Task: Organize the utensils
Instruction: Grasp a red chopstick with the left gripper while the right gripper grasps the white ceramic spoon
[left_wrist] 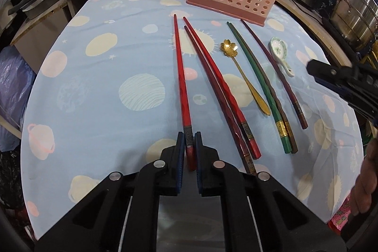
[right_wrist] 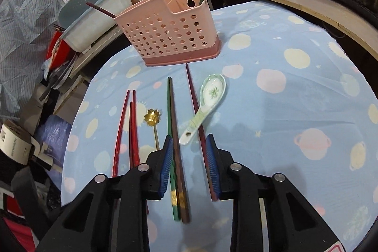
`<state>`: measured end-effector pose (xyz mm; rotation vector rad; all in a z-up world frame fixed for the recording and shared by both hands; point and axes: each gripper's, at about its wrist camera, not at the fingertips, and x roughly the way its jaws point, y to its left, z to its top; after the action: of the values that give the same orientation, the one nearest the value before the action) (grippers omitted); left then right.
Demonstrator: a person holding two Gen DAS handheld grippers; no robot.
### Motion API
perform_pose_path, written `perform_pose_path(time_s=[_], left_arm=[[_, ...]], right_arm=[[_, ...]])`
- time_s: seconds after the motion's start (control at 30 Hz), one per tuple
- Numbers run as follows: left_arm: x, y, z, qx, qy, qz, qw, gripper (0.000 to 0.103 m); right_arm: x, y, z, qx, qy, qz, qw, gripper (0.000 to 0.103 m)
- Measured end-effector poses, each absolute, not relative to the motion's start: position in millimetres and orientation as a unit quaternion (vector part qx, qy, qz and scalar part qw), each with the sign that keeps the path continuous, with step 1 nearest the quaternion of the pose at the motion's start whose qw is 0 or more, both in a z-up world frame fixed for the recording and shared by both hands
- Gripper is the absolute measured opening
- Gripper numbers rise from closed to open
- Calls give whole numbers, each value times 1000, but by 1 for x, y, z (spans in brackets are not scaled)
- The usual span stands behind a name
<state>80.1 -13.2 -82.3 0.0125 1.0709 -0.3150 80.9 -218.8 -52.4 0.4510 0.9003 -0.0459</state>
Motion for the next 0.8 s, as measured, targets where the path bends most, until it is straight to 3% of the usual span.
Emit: perform_pose_path(time_s=[0.27,0.8], left_arm=[[82,-12,-82,3,510,-152,847,8],[83,-12,-83,5,510,-150,847,9]], right_arm=[[110,-221,-74,212,445,-41,869,13],[113,-224,-89,220,455,-41,862,14]])
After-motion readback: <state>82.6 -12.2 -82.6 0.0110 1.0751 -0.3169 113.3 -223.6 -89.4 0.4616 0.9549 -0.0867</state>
